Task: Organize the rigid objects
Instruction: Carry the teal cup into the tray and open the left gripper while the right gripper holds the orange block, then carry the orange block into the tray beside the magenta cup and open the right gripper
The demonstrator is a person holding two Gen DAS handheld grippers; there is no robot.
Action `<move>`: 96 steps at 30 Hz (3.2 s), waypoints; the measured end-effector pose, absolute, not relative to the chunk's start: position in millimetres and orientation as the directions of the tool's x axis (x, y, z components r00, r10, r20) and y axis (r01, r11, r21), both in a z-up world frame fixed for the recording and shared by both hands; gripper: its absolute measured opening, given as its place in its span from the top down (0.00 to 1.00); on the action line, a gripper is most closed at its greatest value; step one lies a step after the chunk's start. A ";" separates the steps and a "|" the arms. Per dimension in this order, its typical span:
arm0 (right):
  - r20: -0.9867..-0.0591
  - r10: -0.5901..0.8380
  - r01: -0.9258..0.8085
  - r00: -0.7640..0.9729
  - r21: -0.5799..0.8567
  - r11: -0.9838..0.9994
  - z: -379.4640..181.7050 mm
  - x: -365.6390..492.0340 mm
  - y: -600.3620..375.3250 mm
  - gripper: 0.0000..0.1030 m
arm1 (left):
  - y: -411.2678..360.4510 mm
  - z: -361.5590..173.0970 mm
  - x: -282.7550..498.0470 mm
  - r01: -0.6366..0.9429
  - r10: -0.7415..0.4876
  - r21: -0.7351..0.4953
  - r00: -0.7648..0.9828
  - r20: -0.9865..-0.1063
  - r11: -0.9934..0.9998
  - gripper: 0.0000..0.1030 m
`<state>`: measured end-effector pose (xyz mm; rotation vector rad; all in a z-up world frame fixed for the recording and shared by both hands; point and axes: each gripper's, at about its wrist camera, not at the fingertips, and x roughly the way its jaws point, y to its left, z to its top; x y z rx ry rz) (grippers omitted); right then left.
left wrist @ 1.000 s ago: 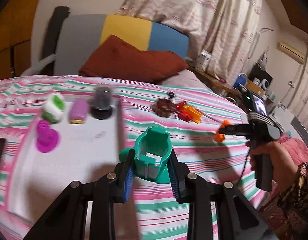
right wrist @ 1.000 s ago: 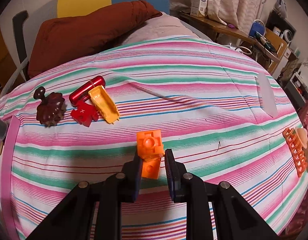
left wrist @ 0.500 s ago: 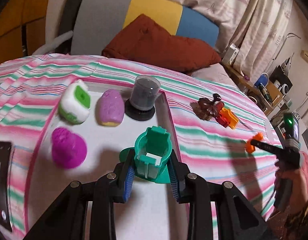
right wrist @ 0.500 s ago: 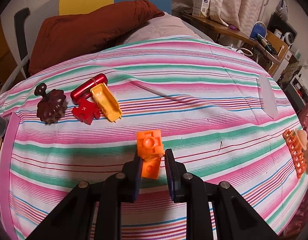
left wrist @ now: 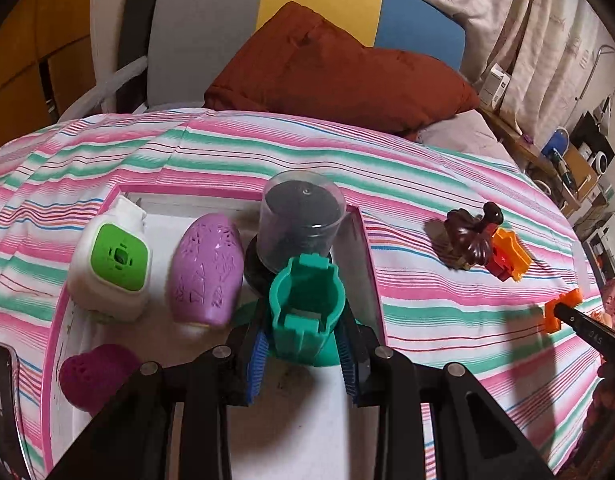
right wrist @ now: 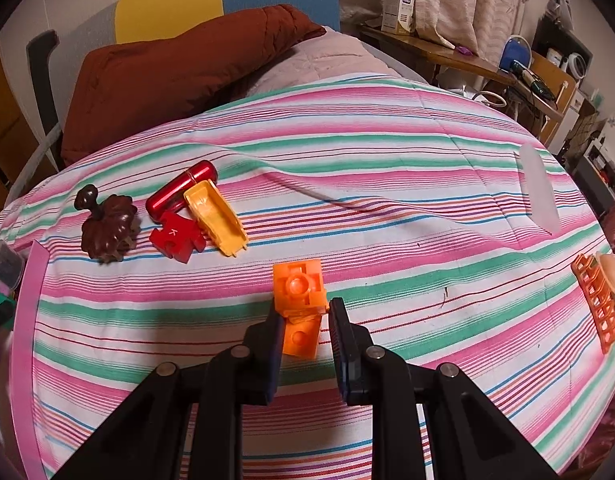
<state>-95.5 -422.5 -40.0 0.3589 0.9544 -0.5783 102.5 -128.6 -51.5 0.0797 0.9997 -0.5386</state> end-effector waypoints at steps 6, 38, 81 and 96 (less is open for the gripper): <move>-0.843 -0.303 0.606 0.444 0.034 0.795 -40.6 -94.3 -423.4 0.79 | -110.7 -47.5 90.5 0.443 -0.406 -0.213 0.405 -0.819 0.871 0.62; -0.793 -0.108 0.404 0.600 0.184 0.896 -25.2 -95.0 -356.5 0.79 | -5.1 -28.1 -0.3 0.468 -0.458 -0.203 0.536 -0.709 0.860 0.61; -0.783 0.214 -0.017 0.584 0.252 0.968 -32.3 24.6 -115.9 0.63 | 58.0 -16.3 -31.0 0.453 -0.451 -0.184 0.598 -0.663 0.872 0.61; -0.716 0.172 0.027 0.676 0.257 0.966 -1.5 -47.1 -165.6 0.47 | 42.9 -21.5 -37.1 0.476 -0.471 -0.196 0.570 -0.673 0.857 0.61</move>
